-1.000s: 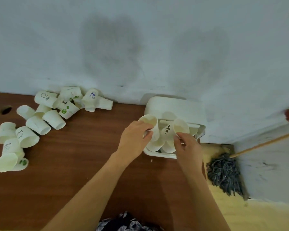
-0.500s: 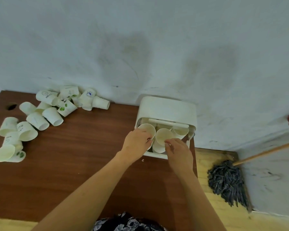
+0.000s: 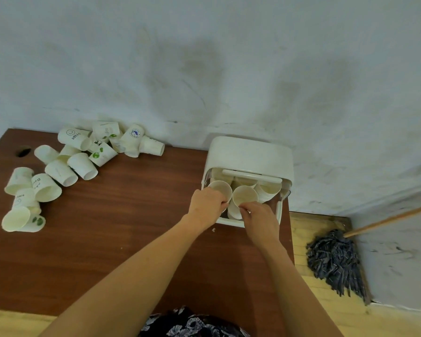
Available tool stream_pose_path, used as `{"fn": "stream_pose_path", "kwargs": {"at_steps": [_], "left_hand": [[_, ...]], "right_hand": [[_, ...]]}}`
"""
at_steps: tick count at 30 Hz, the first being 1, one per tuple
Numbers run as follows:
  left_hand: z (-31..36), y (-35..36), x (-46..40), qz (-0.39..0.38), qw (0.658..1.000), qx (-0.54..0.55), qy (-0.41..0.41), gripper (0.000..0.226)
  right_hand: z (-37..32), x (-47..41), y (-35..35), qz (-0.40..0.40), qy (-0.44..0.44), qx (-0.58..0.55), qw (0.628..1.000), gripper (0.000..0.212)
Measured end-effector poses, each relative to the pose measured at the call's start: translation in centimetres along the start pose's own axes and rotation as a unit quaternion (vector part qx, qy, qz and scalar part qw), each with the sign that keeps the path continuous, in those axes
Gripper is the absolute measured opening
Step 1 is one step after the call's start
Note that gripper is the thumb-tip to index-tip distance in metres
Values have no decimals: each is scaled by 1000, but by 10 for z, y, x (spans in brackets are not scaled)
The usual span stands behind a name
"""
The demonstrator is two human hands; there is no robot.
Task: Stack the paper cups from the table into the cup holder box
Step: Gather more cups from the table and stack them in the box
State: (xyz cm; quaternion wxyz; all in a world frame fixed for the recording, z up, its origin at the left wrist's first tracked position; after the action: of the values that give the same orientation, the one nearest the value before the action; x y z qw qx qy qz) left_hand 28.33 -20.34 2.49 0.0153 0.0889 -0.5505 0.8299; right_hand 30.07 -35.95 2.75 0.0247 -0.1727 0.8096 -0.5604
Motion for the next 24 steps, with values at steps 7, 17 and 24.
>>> {"fn": "stream_pose_path", "kwargs": {"at_steps": [7, 17, 24], "left_hand": [[-18, -37, 25, 101, 989, 98, 41, 26], [-203, -69, 117, 79, 984, 103, -124, 24], [-355, -96, 170, 68, 974, 73, -202, 22]], "right_hand": [[-28, 12, -3, 84, 4, -64, 994, 24], [-173, 36, 73, -29, -77, -87, 993, 26], [-295, 42, 144, -87, -62, -87, 990, 23]]}}
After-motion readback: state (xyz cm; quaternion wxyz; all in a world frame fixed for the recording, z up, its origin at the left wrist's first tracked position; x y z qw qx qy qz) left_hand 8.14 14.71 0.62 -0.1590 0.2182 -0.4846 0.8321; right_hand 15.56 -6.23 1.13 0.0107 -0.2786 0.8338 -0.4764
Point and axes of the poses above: each hand's wrist, its own x-axis away from the middle knuckle, its own y-axis out of the palm, z = x × y, the point moved 4 cm from there along -x, towards the middle knuckle, and after that the axes turned 4 degrees about x, right-handed, at the moved point
